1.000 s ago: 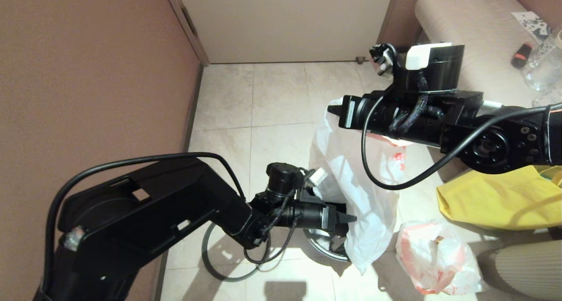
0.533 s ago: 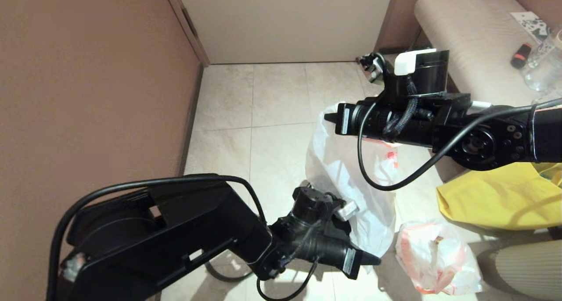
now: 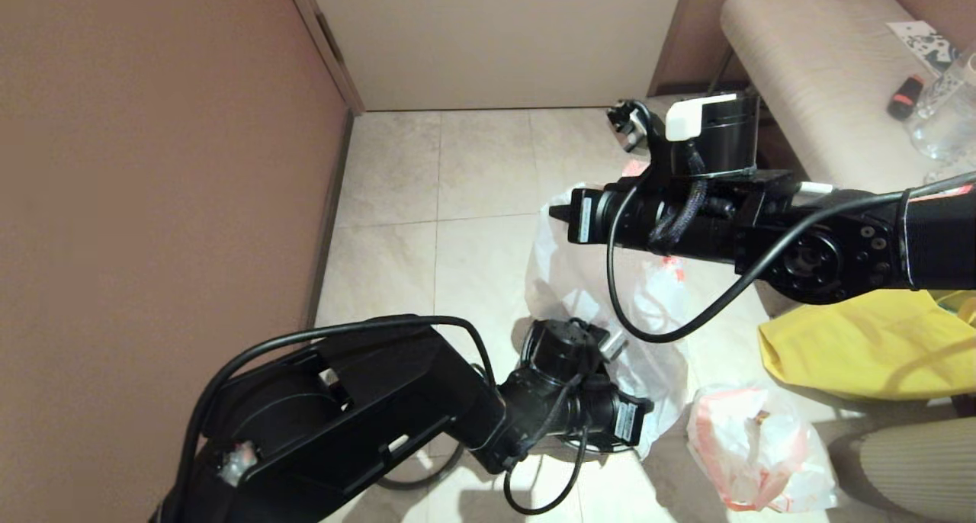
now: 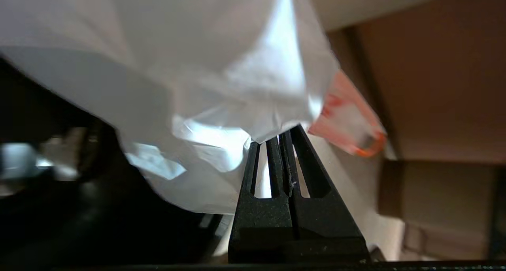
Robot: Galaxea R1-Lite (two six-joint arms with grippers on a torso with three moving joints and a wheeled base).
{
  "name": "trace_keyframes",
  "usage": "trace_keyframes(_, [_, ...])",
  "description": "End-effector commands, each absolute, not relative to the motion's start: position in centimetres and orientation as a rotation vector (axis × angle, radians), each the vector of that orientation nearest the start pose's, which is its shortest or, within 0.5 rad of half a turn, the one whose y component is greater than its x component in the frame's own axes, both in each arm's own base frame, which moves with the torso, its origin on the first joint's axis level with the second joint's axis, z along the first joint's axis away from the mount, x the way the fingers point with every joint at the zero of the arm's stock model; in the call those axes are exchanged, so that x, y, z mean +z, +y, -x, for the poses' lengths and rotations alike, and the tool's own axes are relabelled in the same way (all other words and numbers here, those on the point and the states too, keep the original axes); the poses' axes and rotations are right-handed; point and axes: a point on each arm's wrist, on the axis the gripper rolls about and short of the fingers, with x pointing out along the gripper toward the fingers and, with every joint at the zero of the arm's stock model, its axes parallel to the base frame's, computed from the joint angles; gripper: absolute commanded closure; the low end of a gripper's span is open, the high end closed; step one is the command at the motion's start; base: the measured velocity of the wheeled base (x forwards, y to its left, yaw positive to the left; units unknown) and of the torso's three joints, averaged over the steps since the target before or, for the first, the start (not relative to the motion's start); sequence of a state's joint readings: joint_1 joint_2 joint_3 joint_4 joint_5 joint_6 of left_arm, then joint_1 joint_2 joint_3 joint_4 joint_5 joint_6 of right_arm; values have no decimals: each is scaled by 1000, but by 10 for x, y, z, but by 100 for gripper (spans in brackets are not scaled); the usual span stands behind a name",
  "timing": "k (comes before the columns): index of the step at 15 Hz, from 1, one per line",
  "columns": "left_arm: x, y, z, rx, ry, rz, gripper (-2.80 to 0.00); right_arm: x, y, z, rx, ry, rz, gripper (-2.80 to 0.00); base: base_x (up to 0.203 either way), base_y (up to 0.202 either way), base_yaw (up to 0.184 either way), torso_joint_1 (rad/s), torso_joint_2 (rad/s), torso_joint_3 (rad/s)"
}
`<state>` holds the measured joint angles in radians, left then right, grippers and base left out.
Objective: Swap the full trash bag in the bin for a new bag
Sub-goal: Put the new garbage bag on the trash can
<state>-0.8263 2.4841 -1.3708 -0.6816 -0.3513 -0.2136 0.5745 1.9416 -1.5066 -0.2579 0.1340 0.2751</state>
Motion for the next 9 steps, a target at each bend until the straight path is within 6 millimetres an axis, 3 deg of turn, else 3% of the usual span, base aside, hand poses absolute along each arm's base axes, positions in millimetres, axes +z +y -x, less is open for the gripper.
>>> trace_keyframes(1, [15,-354,-327,-1034,534,77,0,267,224,-320,707,252,-228,0,0,0,0,0,0,0])
trace_keyframes(4, [12,-342,-357,-933,491,86,0,272,230,-306,732,266,-221,0,0,0,0,0,0,0])
trace_keyframes(9, [-6,-332,-371,-878,524,37,0,257,228,-301,691,328,-200,0,0,0,0,0,0,0])
